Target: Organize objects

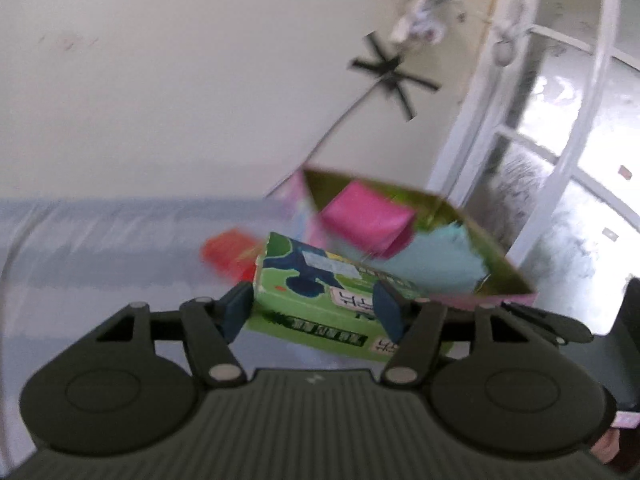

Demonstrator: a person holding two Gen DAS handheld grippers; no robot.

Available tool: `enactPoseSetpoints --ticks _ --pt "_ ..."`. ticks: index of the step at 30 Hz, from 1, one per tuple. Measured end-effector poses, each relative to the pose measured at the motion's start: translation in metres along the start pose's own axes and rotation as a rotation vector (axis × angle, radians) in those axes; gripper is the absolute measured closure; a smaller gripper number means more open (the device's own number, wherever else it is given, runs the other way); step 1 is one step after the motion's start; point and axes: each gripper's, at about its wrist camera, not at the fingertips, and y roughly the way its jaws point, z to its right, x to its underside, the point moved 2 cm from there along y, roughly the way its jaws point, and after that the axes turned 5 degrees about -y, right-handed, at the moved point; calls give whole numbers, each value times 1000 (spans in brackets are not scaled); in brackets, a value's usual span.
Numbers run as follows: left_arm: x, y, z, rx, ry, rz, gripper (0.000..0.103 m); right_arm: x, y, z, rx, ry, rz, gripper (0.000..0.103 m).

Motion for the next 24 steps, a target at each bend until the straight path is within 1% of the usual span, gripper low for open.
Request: enactPoseSetpoints --ticks 3,6,7,8,9,10,11,12,14,15,16,19,21,23,24 --pt "-13 27 28 63 13 -19 35 -7 -17 24 117 -19 40 50" --pt "-18 56 48 85 10 -37 35 -10 -21 55 190 25 30 50" --pt "-17 71 54 77 10 -65 34 -10 -17 64 232 14 10 49" --pt "-13 87 57 48 10 -102 34 -10 -10 73 276 2 -14 49" --pt "-8 104 59 -5 10 -137 34 -7 -1 85 324 8 -43 47" --pt "-3 116 58 -55 6 -167 34 -4 6 100 369 49 -70 44" --pt "1 118 59 -83 21 -147 34 0 6 109 375 96 -72 44" --pt "3 116 61 -95 36 -141 32 1 4 118 368 147 -65 44" --pt "5 108 60 -65 35 -141 31 4 -4 125 368 190 -29 43" --pt "4 101 60 -65 37 -125 27 6 -7 124 367 188 -17 42" --pt "3 96 61 -74 41 -102 25 6 -9 123 361 185 -10 42" --pt "0 73 54 -80 31 -43 25 2 -10 115 360 165 5 42" --pt "-1 55 44 -86 7 -10 25 2 -15 106 360 172 31 42" --pt "-2 39 30 -114 -17 24 25 2 -20 100 330 186 64 42" --pt "0 33 22 -141 -26 40 25 2 -21 96 311 185 77 41"
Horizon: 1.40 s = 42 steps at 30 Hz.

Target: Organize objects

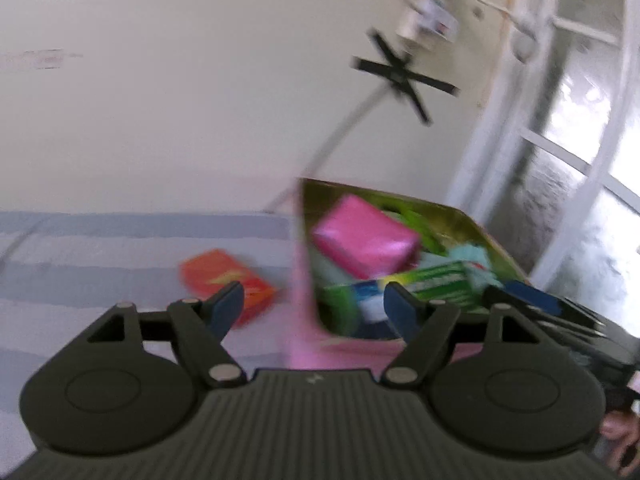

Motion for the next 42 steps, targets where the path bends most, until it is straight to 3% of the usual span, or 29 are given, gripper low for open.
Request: enactPoseSetpoints --ticks 4,8,11,16,21,23,26,29,32,33,37,42 --pt "10 -19 -47 -106 -82 29 24 -6 -2 -27 -49 -95 37 41" --pt "26 -32 -86 -197 -164 18 24 -40 9 -60 76 -201 236 29" --pt "35 -37 -100 -206 -204 -7 24 -46 37 -92 199 -387 363 27" --pt "48 -42 -107 -223 -205 -28 24 -10 100 -139 218 -715 354 26" --pt "55 -42 -114 -211 -237 -57 24 21 107 -163 304 -980 446 28" --pt "54 -42 -113 -196 -239 -57 24 18 101 -157 327 -963 431 28" --pt "55 -45 -108 -180 -222 -54 24 17 78 -144 277 -903 422 27" --pt "57 -45 -102 -167 -218 -58 24 38 54 -148 310 -1010 485 25" --pt "59 -44 -96 -146 -224 -69 24 55 52 -156 418 -1129 547 26" --pt "60 -44 -94 -142 -225 -71 24 58 53 -160 466 -1151 556 30" --pt "63 -49 -85 -128 -209 -81 24 51 63 -159 631 -1134 502 45" --pt "61 -59 -82 -124 -198 -60 24 54 48 -153 718 -1115 472 47"
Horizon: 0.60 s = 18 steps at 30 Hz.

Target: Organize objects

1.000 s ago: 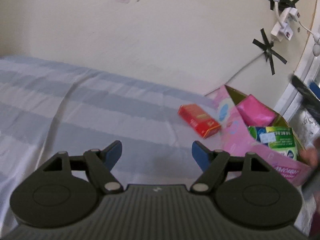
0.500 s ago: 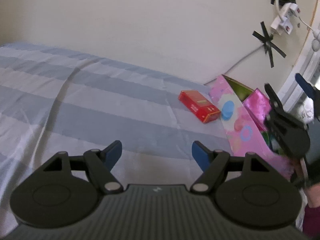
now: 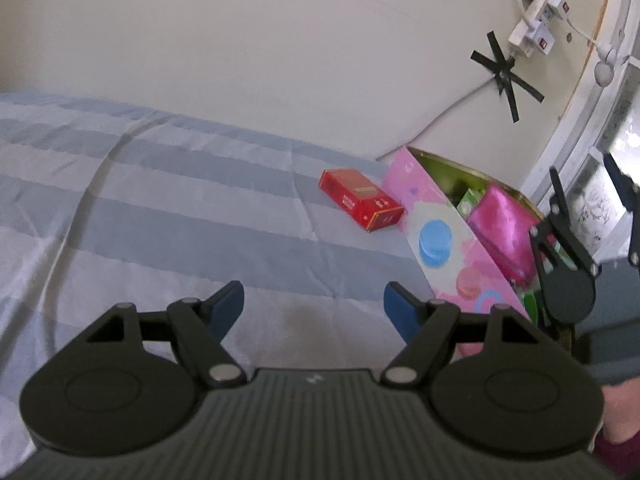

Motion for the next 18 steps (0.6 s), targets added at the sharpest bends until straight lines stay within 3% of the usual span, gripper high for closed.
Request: enactPoseSetpoints --ticks 8,11,13,16,18 --pt "5 -5 1 31 -8 -2 24 3 -40 16 27 -29 -48 45" --pt "5 -5 -1 42 -8 2 24 3 -48 16 25 -46 -45 31" --pt "4 -4 -5 50 -14 2 24 1 -50 13 -4 -70 -8 10" --pt "-1 -7 -14 23 -14 21 24 -5 -56 33 -120 21 102 6" --pt "-10 -9 -26 -41 3 52 24 -19 -54 50 -165 65 120 7"
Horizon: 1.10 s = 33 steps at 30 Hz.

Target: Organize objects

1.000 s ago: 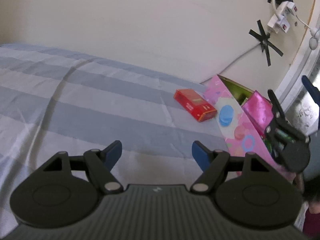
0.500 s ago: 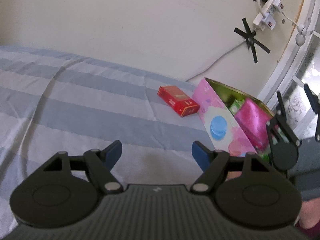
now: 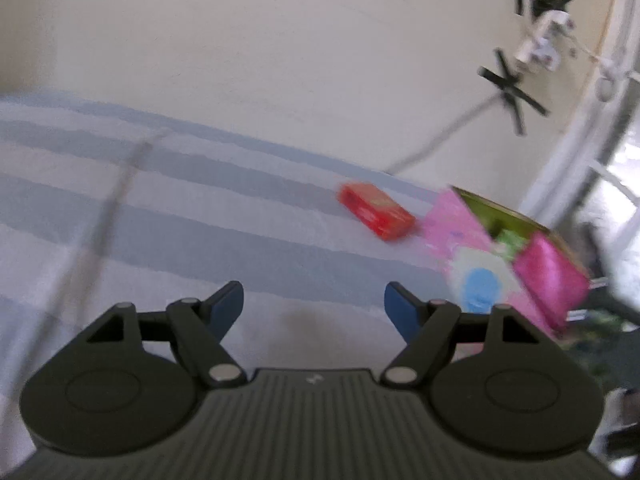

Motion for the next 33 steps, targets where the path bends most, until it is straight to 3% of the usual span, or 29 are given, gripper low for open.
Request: enactPoseSetpoints --ticks 2,5,7,12,15,20,24,26,29,32,33 --pt "-11 -1 -11 -72 28 40 24 -21 9 14 -67 35 -4 9" --pt "-30 6 -26 -217 137 101 23 -56 42 37 -383 303 -104 8" --pt "-36 16 -37 -292 190 104 20 -71 78 33 -583 446 -214 11" --pt "-28 34 -70 -276 86 37 20 -82 185 -29 -877 514 -545 15" --pt "-30 32 -72 -251 74 34 20 -72 229 -72 -944 525 -744 17" --pt "-35 29 -85 -212 -3 -7 20 -45 268 -124 -1022 507 -964 13" --pt "-38 22 -89 -177 -57 1 20 -31 274 -146 -1027 465 -1049 14" --pt "-36 18 -88 -168 -69 7 20 -30 271 -142 -1064 528 -1035 41" --pt "-37 19 -91 -147 -102 -2 20 -45 248 -135 -1150 583 -985 42" --pt "-38 21 -98 -114 -146 -17 20 -81 192 -135 -1256 555 -881 42" --pt "-38 20 -100 -106 -156 -19 20 -91 171 -135 -1300 561 -866 37"
